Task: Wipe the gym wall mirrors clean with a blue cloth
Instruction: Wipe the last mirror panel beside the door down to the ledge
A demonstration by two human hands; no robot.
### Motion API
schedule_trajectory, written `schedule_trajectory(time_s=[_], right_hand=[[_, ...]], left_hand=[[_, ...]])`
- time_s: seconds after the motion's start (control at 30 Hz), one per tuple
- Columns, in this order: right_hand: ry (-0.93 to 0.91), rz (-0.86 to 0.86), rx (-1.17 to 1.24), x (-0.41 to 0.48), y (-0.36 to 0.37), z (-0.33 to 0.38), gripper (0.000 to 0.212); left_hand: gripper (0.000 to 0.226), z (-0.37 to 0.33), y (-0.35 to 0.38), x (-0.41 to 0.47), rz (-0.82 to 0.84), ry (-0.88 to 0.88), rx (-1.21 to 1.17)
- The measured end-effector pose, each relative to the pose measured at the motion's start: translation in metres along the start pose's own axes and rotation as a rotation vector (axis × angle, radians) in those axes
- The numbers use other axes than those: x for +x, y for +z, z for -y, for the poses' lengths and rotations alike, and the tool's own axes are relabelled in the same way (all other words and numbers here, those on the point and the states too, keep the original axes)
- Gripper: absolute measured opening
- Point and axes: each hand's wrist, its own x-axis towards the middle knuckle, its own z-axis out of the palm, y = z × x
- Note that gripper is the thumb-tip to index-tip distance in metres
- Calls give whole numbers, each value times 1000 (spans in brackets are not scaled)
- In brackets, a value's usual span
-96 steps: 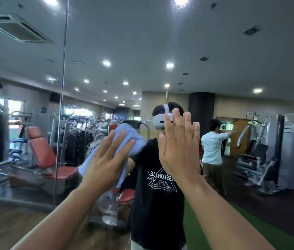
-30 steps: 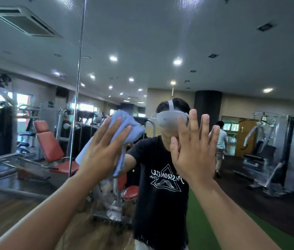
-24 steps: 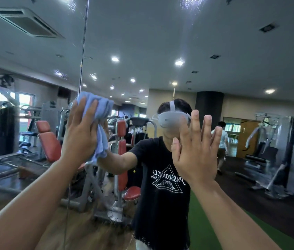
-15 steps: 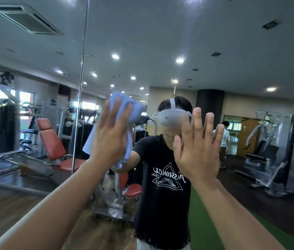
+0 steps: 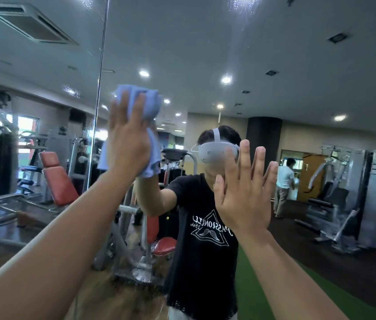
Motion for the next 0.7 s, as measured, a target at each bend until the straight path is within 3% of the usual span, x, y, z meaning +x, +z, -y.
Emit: schedule_trajectory(time_s=[0.17, 0.27, 0.37, 0.43, 0.5, 0.7], right_hand=[[3, -26, 30, 0, 2, -2, 64], [-6, -16, 52, 0, 0, -4, 66], [-8, -9, 52, 0, -1, -4, 65], [-7, -7, 44, -1, -1, -4, 64], [-6, -13, 28, -1, 0, -3, 64], [-12, -26, 1, -1, 3, -4, 65]], left_hand=[[70, -52, 30, -39, 65, 392, 16], [72, -27, 22, -83, 182, 567, 31], [71, 20, 2, -107, 221, 617, 90], [84, 54, -14, -107, 270, 552, 156], [99, 77, -27, -96, 314, 376, 162], [56, 45, -15, -34, 96, -79, 15]])
